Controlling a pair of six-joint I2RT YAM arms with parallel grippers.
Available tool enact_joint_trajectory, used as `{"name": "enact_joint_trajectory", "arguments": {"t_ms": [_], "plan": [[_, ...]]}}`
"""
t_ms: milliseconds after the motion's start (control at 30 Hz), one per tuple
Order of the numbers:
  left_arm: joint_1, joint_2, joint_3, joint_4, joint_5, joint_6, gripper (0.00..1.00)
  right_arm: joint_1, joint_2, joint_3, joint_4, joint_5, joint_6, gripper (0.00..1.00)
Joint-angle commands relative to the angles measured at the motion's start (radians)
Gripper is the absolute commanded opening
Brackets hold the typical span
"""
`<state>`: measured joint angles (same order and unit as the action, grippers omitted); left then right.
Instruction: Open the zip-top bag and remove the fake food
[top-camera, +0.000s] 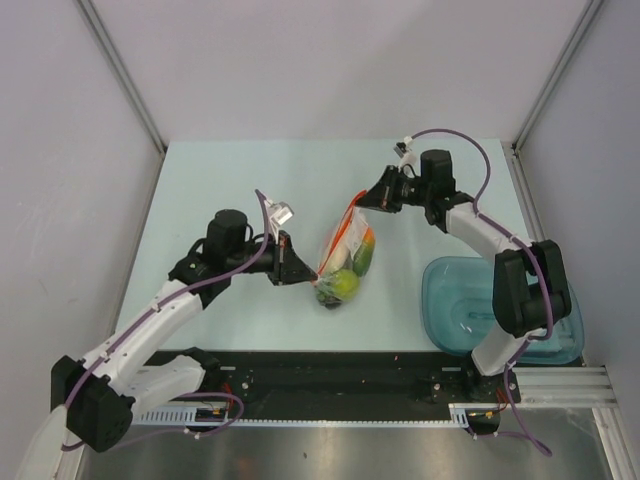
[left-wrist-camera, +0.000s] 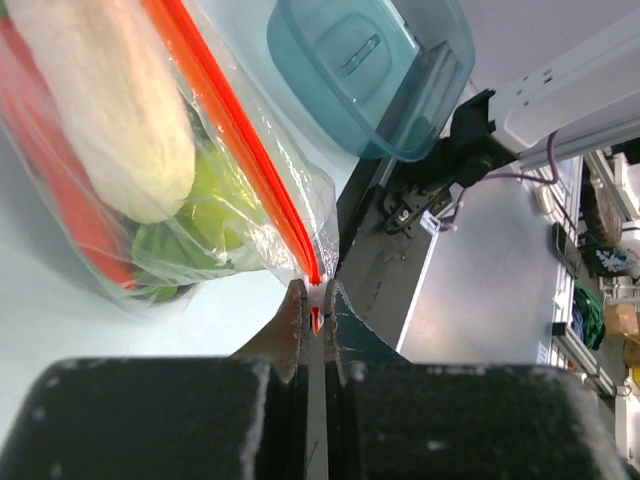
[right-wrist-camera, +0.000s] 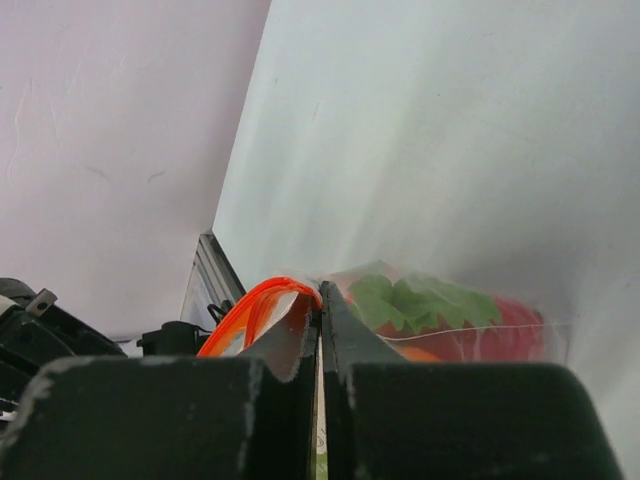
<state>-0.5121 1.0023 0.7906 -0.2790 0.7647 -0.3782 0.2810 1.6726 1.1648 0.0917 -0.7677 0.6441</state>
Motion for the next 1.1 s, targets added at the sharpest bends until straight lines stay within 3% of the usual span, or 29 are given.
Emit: {"name": "enact_joint_trajectory", "arguments": {"t_ms": [0,67,100,200,300,400,567,633,800,1067], "plan": [[-0.017,0.008,-0.004,0.041,0.056,-0.051,0.0,-0.008,0.03,0.165,-0.148,0.083,-0.076,0.04],[-0.017,0.036,0.021,0.056,0.05,-0.057,0.0,-0.006,0.03,0.205,-0.295,0.1,-0.096,0.19],[-0.017,0.051,0.03,0.06,0.048,-0.06,0.0,-0.005,0.021,0.234,-0.349,0.132,-0.107,0.35],[-0.017,0.105,0.052,0.101,0.05,-0.089,0.0,-0.016,-0.026,0.256,-0.51,0.214,-0.101,0.61],[-0.019,0.119,0.048,0.138,0.053,-0.099,0.0,-0.026,-0.054,0.271,-0.664,0.316,-0.057,0.7],[-0.019,0.14,0.062,0.114,0.054,-0.09,0.0,-0.034,-0.085,0.282,-0.762,0.343,-0.017,0.71],[-0.022,0.134,0.053,0.115,0.051,-0.073,0.0,0.03,-0.177,0.214,-0.693,0.396,0.029,0.71],[-0.022,0.139,0.047,0.132,0.064,-0.085,0.0,0.037,-0.178,0.208,-0.684,0.389,0.029,0.66],[-0.023,0.142,0.05,0.146,0.07,-0.094,0.0,0.081,-0.166,0.188,-0.615,0.343,0.045,0.37],[-0.023,0.121,0.044,0.139,0.065,-0.096,0.0,0.119,-0.139,0.196,-0.596,0.343,0.037,0.32]]}}
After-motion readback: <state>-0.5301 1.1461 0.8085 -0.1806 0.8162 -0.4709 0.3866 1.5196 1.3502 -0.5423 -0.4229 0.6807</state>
